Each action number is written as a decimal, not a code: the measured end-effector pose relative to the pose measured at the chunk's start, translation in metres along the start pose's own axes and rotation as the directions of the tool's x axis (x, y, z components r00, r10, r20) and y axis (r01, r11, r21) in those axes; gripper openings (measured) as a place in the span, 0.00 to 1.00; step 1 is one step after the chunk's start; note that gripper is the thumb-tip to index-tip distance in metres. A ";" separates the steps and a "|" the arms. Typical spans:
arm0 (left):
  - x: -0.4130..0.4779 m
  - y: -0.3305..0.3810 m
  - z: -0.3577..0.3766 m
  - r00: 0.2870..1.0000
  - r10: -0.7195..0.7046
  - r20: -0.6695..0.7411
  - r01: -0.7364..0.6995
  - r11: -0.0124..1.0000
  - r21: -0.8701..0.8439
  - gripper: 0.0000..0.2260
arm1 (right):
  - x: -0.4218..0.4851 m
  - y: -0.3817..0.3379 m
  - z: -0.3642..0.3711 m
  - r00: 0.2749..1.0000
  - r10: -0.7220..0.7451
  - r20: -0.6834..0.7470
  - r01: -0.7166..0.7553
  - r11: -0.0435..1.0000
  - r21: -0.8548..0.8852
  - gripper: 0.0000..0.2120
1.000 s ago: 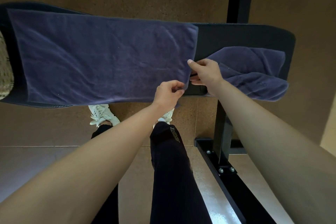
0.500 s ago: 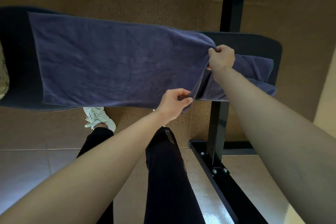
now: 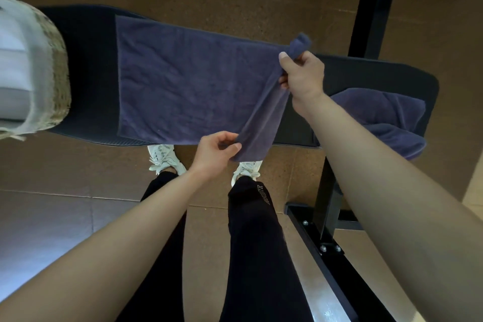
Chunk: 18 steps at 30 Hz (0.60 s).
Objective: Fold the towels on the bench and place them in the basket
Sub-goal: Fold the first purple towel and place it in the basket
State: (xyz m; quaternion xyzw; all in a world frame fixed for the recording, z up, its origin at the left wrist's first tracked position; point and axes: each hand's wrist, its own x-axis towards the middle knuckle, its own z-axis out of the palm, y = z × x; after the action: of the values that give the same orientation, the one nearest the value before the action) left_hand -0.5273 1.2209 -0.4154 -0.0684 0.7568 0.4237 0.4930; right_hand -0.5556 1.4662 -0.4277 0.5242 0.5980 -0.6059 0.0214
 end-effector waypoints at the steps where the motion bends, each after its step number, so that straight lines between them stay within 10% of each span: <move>1: 0.000 -0.005 -0.015 0.999 -0.008 -0.042 0.008 1.000 0.001 0.08 | -0.003 -0.006 0.018 0.999 0.004 0.032 -0.004 1.000 -0.001 0.07; 18: -0.012 -0.067 -0.158 0.859 -0.179 -0.479 0.181 0.983 -0.043 0.09 | -0.036 -0.058 0.242 0.995 -0.076 0.067 0.088 0.975 -0.205 0.04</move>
State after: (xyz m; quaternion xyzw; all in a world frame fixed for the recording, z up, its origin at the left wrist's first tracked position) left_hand -0.5956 1.0628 -0.4198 -0.2408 0.8464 0.3443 0.3272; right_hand -0.7244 1.2803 -0.4271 0.4759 0.6782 -0.5558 0.0687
